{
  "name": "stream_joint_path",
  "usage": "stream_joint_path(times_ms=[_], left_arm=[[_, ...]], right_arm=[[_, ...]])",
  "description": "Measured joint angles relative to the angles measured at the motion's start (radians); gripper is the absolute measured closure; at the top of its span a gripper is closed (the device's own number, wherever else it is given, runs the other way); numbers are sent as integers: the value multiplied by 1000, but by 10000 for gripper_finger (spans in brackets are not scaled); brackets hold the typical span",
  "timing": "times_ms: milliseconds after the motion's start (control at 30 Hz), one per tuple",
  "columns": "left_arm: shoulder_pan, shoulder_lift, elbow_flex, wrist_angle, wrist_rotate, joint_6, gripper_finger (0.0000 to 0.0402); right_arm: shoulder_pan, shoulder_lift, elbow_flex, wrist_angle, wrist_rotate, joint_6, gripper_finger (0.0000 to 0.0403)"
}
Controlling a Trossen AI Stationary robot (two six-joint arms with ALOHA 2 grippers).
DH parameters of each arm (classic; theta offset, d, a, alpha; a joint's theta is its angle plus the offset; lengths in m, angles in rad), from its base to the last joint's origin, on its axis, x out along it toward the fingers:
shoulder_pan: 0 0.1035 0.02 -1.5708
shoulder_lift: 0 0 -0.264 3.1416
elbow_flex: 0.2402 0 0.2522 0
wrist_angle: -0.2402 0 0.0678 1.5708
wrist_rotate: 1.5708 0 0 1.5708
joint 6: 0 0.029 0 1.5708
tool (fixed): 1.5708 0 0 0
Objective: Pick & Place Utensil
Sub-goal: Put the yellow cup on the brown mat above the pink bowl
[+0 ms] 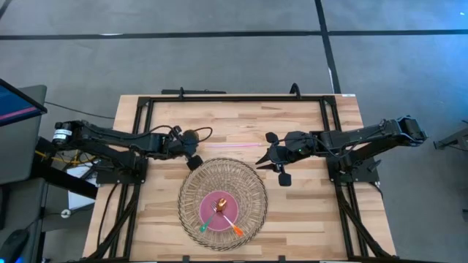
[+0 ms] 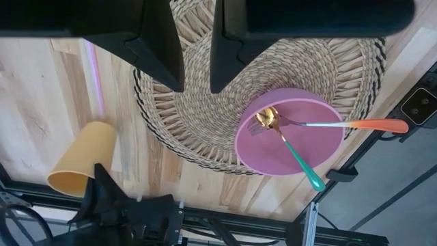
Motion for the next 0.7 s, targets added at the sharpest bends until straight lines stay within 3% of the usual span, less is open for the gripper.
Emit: stream_joint_path(times_ms=[300,700], left_arm=[[-134,0,0,161,10,-9,392],[-347,0,0,226,23,-86,394]], right_arm=[[0,0,0,0,0,0,338],[0,0,0,0,0,0,338]])
